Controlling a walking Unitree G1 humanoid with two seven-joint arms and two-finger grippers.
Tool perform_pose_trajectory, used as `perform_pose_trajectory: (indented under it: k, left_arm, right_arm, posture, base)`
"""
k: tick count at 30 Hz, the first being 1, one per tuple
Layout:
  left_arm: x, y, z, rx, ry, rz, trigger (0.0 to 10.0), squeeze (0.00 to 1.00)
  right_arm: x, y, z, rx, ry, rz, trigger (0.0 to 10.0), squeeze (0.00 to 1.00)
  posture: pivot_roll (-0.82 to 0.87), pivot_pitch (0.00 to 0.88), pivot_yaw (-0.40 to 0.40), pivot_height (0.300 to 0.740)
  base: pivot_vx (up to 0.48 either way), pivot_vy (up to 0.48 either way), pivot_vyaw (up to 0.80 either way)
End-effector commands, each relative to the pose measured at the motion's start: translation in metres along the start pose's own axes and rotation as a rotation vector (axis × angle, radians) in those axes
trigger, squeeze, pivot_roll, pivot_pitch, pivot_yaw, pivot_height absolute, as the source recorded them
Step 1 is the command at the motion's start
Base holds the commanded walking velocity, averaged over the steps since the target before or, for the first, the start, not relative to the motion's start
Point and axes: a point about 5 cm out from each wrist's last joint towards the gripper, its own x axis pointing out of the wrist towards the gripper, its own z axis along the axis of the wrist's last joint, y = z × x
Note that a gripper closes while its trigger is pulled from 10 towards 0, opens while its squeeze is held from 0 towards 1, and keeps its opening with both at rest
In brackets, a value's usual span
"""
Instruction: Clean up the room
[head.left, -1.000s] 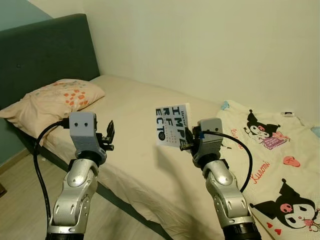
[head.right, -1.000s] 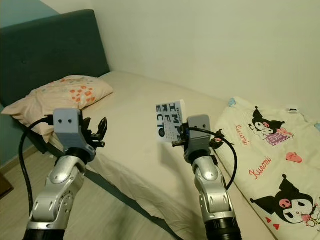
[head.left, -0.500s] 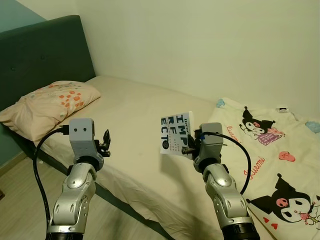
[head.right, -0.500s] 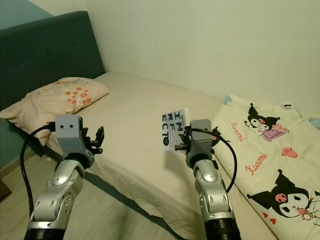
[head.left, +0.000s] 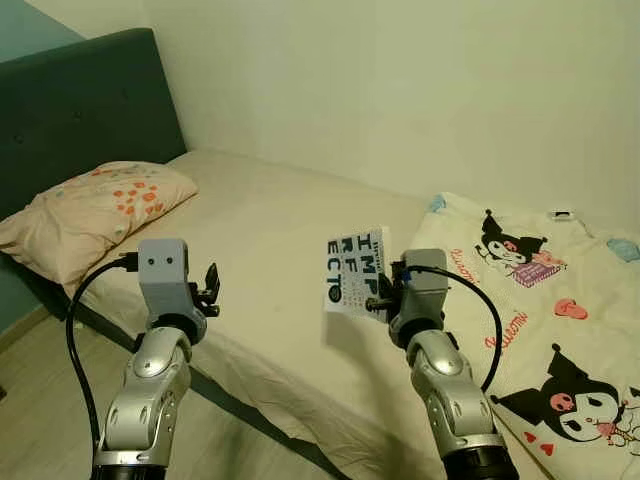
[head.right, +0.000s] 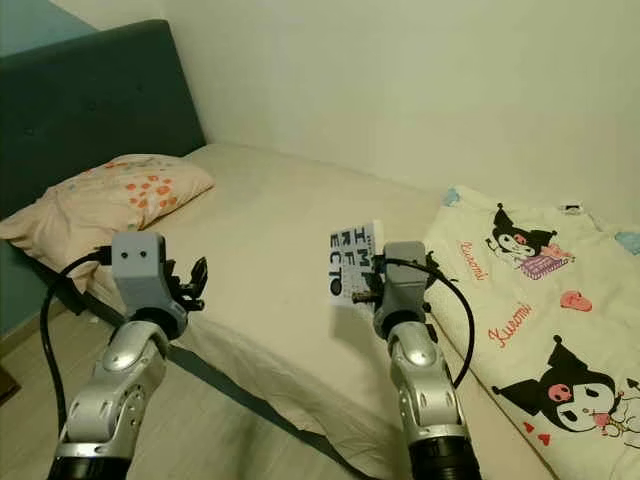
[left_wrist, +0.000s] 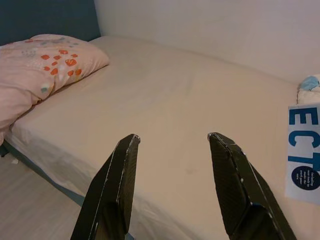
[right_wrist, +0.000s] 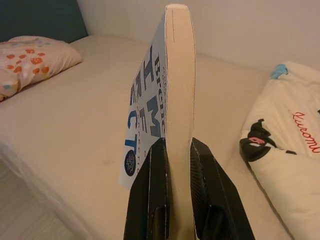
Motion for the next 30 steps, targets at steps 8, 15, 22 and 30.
perform_pose_trajectory:
  k: [8,15,22,30]
  left_arm:
    - [-0.002,0.001,-0.008,-0.004,0.045,0.022,10.0,0.0]
    - [-0.003,0.0,-0.008,-0.008,0.051,0.028,10.0,0.0]
    - [-0.005,0.002,-0.01,-0.006,0.07,0.048,10.0,0.0]
    - [-0.008,0.006,-0.014,-0.009,0.118,0.075,10.0,0.0]
  right_arm:
    - [0.004,0.007,0.008,-0.042,-0.02,0.041,10.0,0.0]
    - [0.004,0.009,0.007,-0.052,-0.017,0.055,10.0,0.0]
    - [0.004,0.01,0.007,-0.059,-0.011,0.07,10.0,0.0]
    - [0.001,0.017,0.003,-0.068,0.013,0.143,10.0,0.0]
  posture:
    - [-0.06,0.048,-0.014,0.74]
    - [-0.06,0.056,-0.019,0.74]
    - [-0.06,0.06,-0.025,0.74]
    - [-0.06,0.062,-0.029,0.74]
  base:
    - [0.0,-0.229,0.4]
    - [0.0,-0.48,0.8]
    - [0.0,-0.343,0.8]
    - [0.0,0.24,0.2]
